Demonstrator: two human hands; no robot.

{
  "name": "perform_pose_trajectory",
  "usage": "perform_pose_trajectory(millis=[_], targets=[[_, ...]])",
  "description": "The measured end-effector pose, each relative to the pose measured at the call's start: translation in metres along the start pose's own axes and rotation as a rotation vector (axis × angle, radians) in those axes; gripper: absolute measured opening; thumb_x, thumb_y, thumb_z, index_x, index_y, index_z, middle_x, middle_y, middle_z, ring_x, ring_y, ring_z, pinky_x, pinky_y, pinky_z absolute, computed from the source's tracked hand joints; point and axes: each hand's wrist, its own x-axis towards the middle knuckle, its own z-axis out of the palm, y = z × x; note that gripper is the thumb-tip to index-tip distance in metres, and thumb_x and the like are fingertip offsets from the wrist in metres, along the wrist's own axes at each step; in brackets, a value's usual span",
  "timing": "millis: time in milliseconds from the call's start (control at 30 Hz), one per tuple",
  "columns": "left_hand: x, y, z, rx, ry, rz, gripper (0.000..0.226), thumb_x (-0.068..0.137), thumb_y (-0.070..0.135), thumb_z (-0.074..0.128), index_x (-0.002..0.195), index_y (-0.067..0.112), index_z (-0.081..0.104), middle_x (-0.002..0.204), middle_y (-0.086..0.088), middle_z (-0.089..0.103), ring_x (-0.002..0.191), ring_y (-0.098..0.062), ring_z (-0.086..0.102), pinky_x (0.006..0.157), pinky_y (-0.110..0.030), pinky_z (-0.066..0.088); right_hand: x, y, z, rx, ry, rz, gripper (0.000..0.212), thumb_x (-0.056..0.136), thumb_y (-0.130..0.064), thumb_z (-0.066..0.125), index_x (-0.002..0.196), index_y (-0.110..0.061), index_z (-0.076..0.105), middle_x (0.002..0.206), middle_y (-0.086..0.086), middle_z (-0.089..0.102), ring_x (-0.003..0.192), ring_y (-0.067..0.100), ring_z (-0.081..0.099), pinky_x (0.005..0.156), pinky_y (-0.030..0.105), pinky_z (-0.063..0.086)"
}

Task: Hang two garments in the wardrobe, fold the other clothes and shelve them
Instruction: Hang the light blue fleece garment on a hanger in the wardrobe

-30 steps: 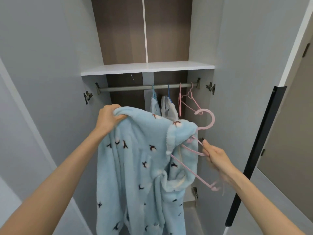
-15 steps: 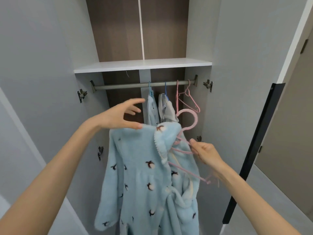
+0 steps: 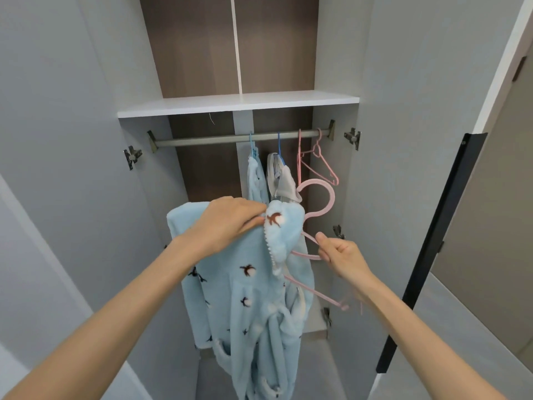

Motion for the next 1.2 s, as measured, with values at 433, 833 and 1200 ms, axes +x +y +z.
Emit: perform_pose_trajectory(millis=[433, 833, 1200], targets=[[-0.008, -0.026, 0.005, -0.210, 0.069, -0.305, 0.016, 0.096, 0.042, 0.039, 0.108, 0.032, 0.035, 0.070, 0.009, 0.046, 0.060, -0.008, 0.047, 0.053, -0.023, 0.033, 0.004, 0.010, 0.022, -0.531, 0.273, -0.419, 0.047, 0.093, -0.036, 0.056, 0.135, -0.020, 0.043, 0.132, -0.007, 0.047, 0.125, 0.006, 0.035, 0.112, 0.031, 0.025], [-0.034, -0.018, 0.026, -0.344, -0.258, -0.472, 0.061, 0.073, 0.085, 0.032, 0.130, 0.068, 0.022, 0.125, 0.017, 0.060, 0.107, -0.018, 0.058, 0.083, -0.035, 0.048, 0.015, 0.010, 0.041, -0.648, 0.129, -0.519, 0.019, 0.097, -0.023, 0.053, 0.104, -0.020, 0.071, 0.089, -0.012, 0.068, 0.082, 0.003, 0.056, 0.069, -0.001, 0.033], [-0.039, -0.033, 0.038, -0.317, 0.026, -0.547, 0.037, 0.078, 0.067, 0.056, 0.111, 0.049, 0.057, 0.103, 0.028, 0.064, 0.094, -0.004, 0.058, 0.070, -0.026, 0.042, -0.022, 0.056, 0.055, -0.647, 0.118, -0.634, 0.024, 0.090, -0.035, 0.056, 0.078, -0.015, 0.062, 0.069, -0.006, 0.057, 0.064, 0.007, 0.048, 0.061, 0.016, 0.037]])
